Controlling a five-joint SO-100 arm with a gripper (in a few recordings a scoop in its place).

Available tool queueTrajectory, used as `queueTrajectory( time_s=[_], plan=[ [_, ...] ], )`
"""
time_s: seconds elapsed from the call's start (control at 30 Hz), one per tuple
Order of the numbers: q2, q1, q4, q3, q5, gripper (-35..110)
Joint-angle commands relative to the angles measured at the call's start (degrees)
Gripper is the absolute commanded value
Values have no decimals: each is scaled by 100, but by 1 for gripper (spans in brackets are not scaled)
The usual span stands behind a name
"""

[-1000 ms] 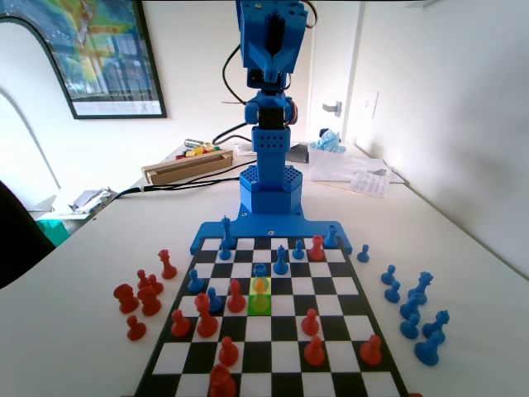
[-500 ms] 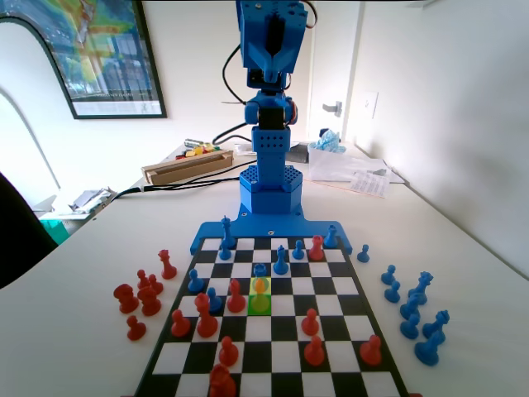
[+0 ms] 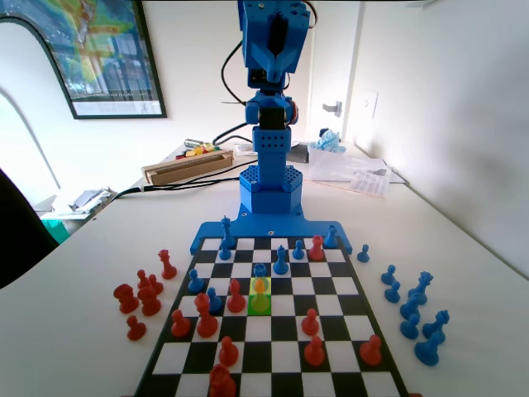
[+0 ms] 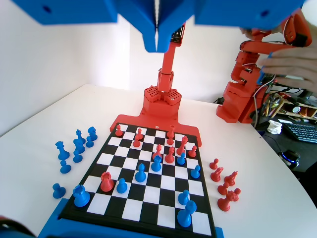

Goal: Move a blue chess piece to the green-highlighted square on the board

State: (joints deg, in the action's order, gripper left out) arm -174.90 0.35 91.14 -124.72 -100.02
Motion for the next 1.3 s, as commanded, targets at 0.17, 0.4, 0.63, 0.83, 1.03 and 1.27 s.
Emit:
queueTrajectory(
  time_s=[0.17,0.4,0.63,0.83,1.03,1.27],
  plan=[
    [1099,-105,413,1292,510,1],
    [2663,-44,747,2593,905,1],
    [4061,316,413,2997,1301,1],
    [5045,677,-290,2979,1652,1],
    [5845,896,-580,2874,1731,1],
    [6917,967,-747,2865,1986,1]
  ],
)
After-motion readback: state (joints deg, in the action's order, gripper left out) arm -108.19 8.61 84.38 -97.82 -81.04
